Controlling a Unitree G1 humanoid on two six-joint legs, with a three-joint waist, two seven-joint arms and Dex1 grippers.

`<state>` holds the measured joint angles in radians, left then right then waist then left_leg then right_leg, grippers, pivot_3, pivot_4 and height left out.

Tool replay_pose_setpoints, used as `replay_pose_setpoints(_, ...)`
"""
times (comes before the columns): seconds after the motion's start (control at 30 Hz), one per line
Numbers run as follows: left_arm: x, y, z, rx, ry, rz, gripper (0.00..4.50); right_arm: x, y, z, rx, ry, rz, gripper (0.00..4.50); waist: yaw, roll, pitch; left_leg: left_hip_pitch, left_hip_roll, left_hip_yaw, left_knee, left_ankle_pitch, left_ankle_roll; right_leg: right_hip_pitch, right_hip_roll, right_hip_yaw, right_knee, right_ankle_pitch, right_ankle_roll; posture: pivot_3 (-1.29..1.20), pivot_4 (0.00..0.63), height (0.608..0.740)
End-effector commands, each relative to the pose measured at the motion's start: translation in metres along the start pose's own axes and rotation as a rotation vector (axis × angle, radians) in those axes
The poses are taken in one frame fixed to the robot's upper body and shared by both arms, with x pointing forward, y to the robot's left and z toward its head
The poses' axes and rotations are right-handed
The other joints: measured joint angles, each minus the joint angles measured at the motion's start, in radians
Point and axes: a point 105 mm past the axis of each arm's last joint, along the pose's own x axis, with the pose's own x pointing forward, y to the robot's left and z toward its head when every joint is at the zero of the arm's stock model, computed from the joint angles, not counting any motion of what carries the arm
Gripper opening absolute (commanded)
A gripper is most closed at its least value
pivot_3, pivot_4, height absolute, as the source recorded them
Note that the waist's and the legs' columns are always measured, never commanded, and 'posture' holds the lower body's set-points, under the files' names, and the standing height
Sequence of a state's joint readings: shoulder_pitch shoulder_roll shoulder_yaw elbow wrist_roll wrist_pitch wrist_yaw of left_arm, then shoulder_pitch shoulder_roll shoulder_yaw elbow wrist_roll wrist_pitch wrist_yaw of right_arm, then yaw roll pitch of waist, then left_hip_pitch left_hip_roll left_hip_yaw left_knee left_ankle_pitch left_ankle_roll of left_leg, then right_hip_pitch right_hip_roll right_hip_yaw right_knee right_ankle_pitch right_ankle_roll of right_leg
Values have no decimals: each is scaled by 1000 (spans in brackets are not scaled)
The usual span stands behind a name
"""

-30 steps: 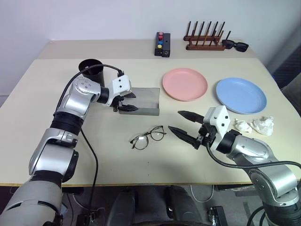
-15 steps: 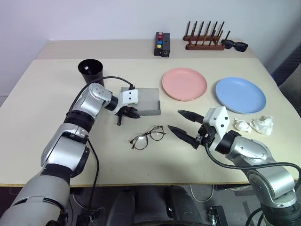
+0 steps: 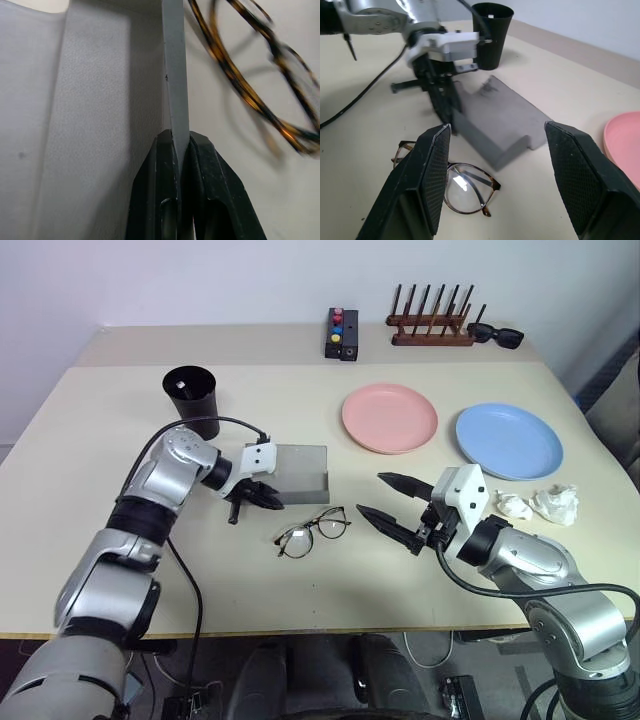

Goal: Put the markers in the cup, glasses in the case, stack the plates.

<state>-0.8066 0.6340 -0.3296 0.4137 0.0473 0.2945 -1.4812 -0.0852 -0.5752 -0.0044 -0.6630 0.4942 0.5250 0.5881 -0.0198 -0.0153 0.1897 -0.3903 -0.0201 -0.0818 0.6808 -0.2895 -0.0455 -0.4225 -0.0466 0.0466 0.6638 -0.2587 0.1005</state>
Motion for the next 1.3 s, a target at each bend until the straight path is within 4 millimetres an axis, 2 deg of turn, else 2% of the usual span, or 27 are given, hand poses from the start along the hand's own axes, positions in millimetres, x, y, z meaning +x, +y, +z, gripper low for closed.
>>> replay_pose_setpoints(0.03,-13,-7,13,-1,-38,32,38,-1,3,8,-20,-28,12,3039,4,0,0,0,0,0,0,0,0,0,0,0,0,0,0,0,150,735)
replay_pose_setpoints(0.17,-11,-15,6,-13,7,49,38,1,2,8,-17,-29,20,3039,5,0,0,0,0,0,0,0,0,0,-1,0,0,0,0,0,150,735)
replay_pose_setpoints(0.37,-8,-15,8,-2,-18,56,38,3,1,8,-20,-30,29,3039,4,0,0,0,0,0,0,0,0,0,0,0,0,0,0,0,150,735)
replay_pose_setpoints(0.47,-7,-12,6,11,-7,70,1227,3,1,8,-20,-30,31,3039,4,0,0,0,0,1,0,0,0,0,0,0,0,0,0,0,150,735)
replay_pose_setpoints(0.57,-7,-10,2,21,7,82,2760,3,2,8,-20,-31,33,3039,4,0,0,0,0,1,0,0,0,0,0,0,0,0,0,0,150,735)
replay_pose_setpoints(0.6,-8,-9,2,20,3,87,3146,3,2,8,-20,-31,33,3039,4,0,0,0,0,1,0,0,0,0,0,0,0,0,0,0,150,735)
replay_pose_setpoints(0.77,-23,-4,13,6,-66,111,3146,3,2,8,-19,-29,32,3039,4,0,0,0,0,1,0,0,0,0,0,0,0,0,0,0,150,735)
replay_pose_setpoints(0.9,-40,-4,37,-11,-192,120,3146,2,3,8,-17,-28,30,3039,3,0,0,0,0,0,0,0,0,0,0,0,0,0,0,0,150,735)
replay_pose_setpoints(1.07,-39,-16,58,29,-218,95,3146,1,3,7,-16,-24,31,3039,4,0,0,0,0,0,0,0,0,0,-1,0,0,0,0,0,150,735)
replay_pose_setpoints(1.17,-27,-33,70,83,-202,61,2316,0,3,7,-14,-22,31,3039,3,0,0,0,0,0,0,0,0,0,-1,0,0,0,0,0,150,735)
replay_pose_setpoints(1.23,-15,-40,77,126,-179,84,1379,-1,3,7,-13,-20,32,3039,3,0,0,0,0,0,0,0,0,0,-1,0,0,0,0,0,150,735)
replay_pose_setpoints(1.3,-10,-42,78,138,-175,99,1379,-1,4,6,-18,-17,36,3039,3,0,0,0,0,0,0,0,0,0,-1,1,0,0,0,0,150,735)
